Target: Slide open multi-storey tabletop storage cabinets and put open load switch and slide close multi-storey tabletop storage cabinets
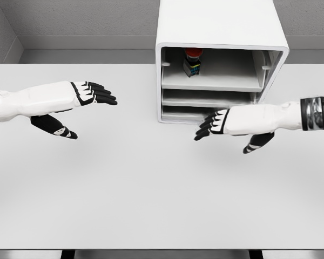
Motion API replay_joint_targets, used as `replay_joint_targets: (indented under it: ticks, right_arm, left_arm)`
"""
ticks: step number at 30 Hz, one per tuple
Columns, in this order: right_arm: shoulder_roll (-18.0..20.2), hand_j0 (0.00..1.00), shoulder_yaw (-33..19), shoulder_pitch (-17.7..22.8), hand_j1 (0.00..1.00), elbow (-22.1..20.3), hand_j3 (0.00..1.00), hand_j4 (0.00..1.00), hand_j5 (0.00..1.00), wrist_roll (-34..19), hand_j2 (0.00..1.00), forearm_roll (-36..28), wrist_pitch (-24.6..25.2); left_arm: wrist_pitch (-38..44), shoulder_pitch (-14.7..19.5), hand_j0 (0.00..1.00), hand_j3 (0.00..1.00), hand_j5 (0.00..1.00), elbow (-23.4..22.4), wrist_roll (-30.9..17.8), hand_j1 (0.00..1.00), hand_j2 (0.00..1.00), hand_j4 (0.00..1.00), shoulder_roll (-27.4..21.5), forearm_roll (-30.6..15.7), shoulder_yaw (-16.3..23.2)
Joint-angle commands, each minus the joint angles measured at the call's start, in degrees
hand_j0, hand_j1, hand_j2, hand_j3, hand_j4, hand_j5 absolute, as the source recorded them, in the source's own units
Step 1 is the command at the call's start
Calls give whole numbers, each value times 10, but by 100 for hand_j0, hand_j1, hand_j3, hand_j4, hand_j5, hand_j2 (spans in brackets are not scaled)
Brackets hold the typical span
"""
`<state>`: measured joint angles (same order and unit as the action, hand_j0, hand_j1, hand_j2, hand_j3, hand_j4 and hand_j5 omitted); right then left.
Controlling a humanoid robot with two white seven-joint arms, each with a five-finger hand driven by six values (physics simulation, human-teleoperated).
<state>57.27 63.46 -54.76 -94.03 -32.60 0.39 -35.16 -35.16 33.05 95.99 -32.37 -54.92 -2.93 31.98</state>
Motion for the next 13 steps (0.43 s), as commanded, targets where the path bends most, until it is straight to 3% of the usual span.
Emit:
replay_joint_targets:
  ticks: [1, 5, 13]
  right_arm:
    - [11, 100, -2, 1, 100, 1, 100, 100, 100, 3, 100, -4, 2]
    - [26, 100, -3, 5, 100, 2, 100, 100, 100, 52, 100, -4, 2]
    - [26, 100, -1, 5, 100, 0, 100, 100, 100, 53, 100, -4, 2]
  left_arm:
    - [2, 0, 100, 100, 100, -1, 0, 100, 100, 100, 0, -4, 0]
    - [2, -1, 100, 100, 100, -2, 0, 100, 100, 100, 1, -4, 0]
    - [2, -1, 100, 100, 100, -2, 0, 100, 100, 100, 1, -4, 0]
